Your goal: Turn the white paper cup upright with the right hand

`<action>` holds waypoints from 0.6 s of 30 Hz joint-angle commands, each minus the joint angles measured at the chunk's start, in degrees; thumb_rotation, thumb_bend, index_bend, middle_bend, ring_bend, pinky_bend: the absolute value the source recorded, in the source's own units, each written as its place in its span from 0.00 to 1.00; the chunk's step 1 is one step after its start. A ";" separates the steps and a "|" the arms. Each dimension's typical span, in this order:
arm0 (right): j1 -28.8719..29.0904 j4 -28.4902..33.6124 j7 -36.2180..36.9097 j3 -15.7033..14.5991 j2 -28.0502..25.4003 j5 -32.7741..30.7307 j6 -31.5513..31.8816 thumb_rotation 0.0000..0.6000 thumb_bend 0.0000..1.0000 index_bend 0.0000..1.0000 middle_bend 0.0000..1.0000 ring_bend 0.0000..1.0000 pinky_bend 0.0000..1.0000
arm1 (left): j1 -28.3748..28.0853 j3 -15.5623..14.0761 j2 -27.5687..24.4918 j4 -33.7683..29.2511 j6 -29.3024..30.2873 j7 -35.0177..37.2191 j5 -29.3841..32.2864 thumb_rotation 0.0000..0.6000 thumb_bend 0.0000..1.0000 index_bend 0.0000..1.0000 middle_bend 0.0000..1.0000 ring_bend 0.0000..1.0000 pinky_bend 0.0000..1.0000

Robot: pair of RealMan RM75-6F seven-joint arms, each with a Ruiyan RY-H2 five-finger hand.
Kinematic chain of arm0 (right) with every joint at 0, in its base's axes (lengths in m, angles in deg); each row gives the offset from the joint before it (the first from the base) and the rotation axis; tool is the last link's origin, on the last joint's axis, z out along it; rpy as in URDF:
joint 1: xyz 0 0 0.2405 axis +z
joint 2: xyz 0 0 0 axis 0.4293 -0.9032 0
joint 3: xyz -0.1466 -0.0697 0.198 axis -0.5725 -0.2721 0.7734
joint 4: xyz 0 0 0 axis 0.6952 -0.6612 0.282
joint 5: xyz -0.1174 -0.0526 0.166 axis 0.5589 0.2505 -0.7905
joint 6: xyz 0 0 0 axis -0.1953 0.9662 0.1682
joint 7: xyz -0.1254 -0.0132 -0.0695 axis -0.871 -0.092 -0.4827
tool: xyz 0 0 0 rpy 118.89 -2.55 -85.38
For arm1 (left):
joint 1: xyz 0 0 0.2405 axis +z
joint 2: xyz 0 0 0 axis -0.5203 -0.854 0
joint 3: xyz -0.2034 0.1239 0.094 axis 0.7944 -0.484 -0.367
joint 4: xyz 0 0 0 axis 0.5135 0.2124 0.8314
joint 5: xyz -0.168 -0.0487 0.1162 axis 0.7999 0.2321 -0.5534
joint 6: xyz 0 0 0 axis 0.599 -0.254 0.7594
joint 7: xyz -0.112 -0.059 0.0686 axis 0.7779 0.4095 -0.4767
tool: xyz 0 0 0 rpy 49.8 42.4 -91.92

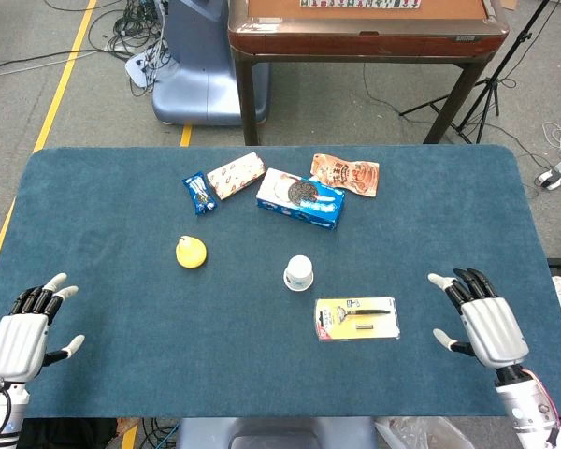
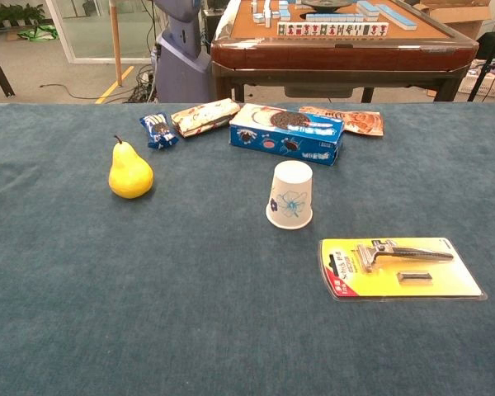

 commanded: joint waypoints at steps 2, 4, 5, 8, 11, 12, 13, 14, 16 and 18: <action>3.88 2.06 -2.45 1.85 -0.16 -2.11 -4.96 1.00 0.17 0.21 0.28 0.12 0.13 | 0.11 -0.08 -0.04 0.10 0.05 0.21 0.03 1.00 0.15 0.25 0.13 0.16 0.13; 6.22 2.70 -3.32 2.86 0.29 -3.54 -8.02 1.00 0.17 0.21 0.25 0.12 0.13 | 0.16 -0.16 0.04 0.19 0.09 0.47 -0.06 1.00 0.15 0.25 0.13 0.16 0.13; 7.33 2.94 -3.79 3.32 0.50 -4.36 -9.54 1.00 0.17 0.21 0.22 0.12 0.13 | 0.16 -0.22 0.10 0.23 0.07 0.60 -0.15 1.00 0.15 0.25 0.13 0.16 0.13; 11.70 3.05 -5.05 5.34 2.03 -7.32 -14.74 1.00 0.17 0.21 0.19 0.12 0.13 | 0.25 -0.47 0.27 0.50 0.12 0.91 -0.50 1.00 0.15 0.25 0.13 0.16 0.13; 15.35 2.24 -6.30 6.97 3.91 -9.99 -18.64 1.00 0.17 0.21 0.19 0.12 0.13 | 0.44 -0.61 0.15 0.53 0.37 1.17 -0.69 1.00 0.15 0.25 0.13 0.16 0.13; 16.94 1.70 -6.91 7.57 4.87 -11.21 -20.28 1.00 0.17 0.21 0.19 0.12 0.13 | 0.61 -0.67 0.04 0.51 0.62 1.32 -0.82 1.00 0.15 0.25 0.13 0.16 0.13; 18.15 1.18 -7.36 8.03 5.63 -12.18 -21.51 1.00 0.17 0.21 0.19 0.12 0.13 | 0.76 -0.72 -0.07 0.49 0.84 1.41 -0.89 1.00 0.15 0.25 0.13 0.16 0.13; 19.35 0.60 -7.76 8.47 6.42 -13.24 -22.71 1.00 0.17 0.21 0.19 0.12 0.13 | 0.90 -0.76 -0.18 0.44 1.03 1.47 -0.91 1.00 0.15 0.25 0.13 0.16 0.13; 22.04 -1.04 -8.47 9.54 8.43 -15.92 -25.17 1.00 0.17 0.21 0.19 0.12 0.13 | 1.20 -0.85 -0.39 0.35 1.42 1.65 -0.98 1.00 0.15 0.25 0.13 0.16 0.13; 24.22 -2.56 -9.11 10.34 10.10 -18.29 -26.99 1.00 0.17 0.21 0.19 0.12 0.13 | 1.35 -0.96 -0.44 0.35 1.55 1.72 -1.07 1.00 0.15 0.25 0.13 0.16 0.13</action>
